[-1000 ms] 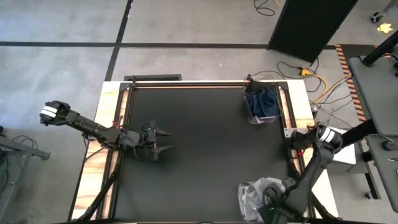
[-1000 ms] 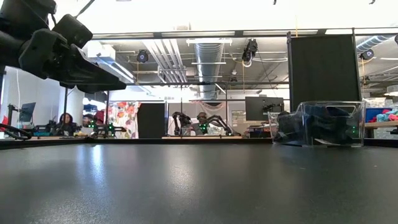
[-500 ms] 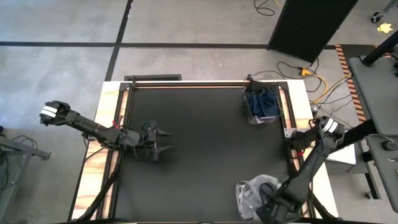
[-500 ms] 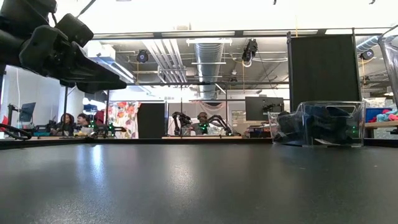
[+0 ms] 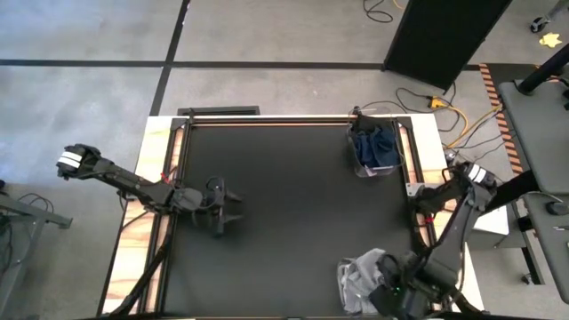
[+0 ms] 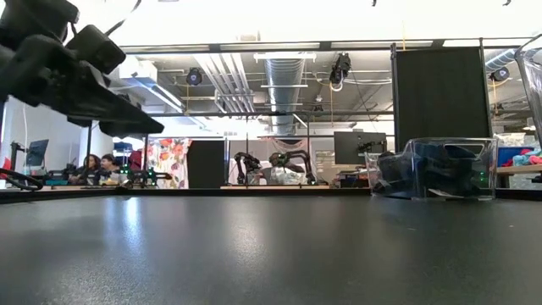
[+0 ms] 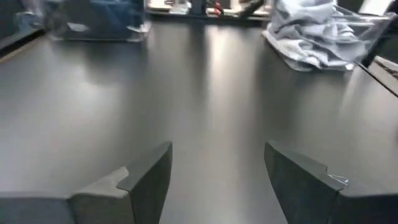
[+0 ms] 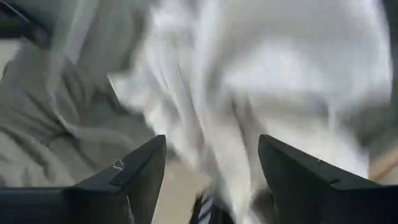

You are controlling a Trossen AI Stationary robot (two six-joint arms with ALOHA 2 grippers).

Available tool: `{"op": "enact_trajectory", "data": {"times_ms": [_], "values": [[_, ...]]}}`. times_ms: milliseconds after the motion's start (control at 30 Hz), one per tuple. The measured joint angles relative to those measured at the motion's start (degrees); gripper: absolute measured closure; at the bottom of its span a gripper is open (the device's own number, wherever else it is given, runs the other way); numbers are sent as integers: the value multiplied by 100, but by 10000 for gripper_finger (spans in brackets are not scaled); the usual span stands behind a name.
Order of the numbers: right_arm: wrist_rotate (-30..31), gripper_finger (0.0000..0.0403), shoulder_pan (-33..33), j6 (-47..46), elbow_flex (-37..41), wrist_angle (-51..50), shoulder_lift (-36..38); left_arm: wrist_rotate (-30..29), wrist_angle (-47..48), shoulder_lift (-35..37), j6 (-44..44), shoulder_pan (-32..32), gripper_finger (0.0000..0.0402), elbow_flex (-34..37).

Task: Sort towels by color in basket
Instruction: Return to Home Position

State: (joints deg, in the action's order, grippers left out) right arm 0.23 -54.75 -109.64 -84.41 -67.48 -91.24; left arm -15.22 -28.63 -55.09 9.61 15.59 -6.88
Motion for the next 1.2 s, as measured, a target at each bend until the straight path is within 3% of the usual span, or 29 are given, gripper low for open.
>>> {"op": "enact_trajectory", "data": {"times_ms": [133,300,433,533,600,700,767,867,1100,1200], "values": [[433,165,837,1638,29,-179,0,286,-481,-2,37,-2,176,201],[1527,181,2309,4848,33,12,0,699,-1293,2,-256,-151,208,279],[2642,192,3366,7390,47,970,0,894,-1739,-7,-248,-683,246,277],[3006,201,3916,9278,184,2248,0,1577,-1808,-4,46,-1304,279,279],[2576,209,4217,10399,366,3290,0,1936,-1789,5,185,-1714,303,282],[1271,223,4651,11529,809,4821,12,2235,-1744,90,328,-2131,337,291],[430,234,4938,11934,1175,5475,69,2332,-1675,218,363,-2217,358,347],[-297,253,5354,12196,1872,6318,263,2339,-1674,622,355,-2227,381,570],[-831,297,6013,12389,4166,8685,1605,1849,-255,1891,293,-2240,400,628],[-817,312,6251,12337,4977,9029,2239,1814,122,2336,291,-2240,400,628]]}}
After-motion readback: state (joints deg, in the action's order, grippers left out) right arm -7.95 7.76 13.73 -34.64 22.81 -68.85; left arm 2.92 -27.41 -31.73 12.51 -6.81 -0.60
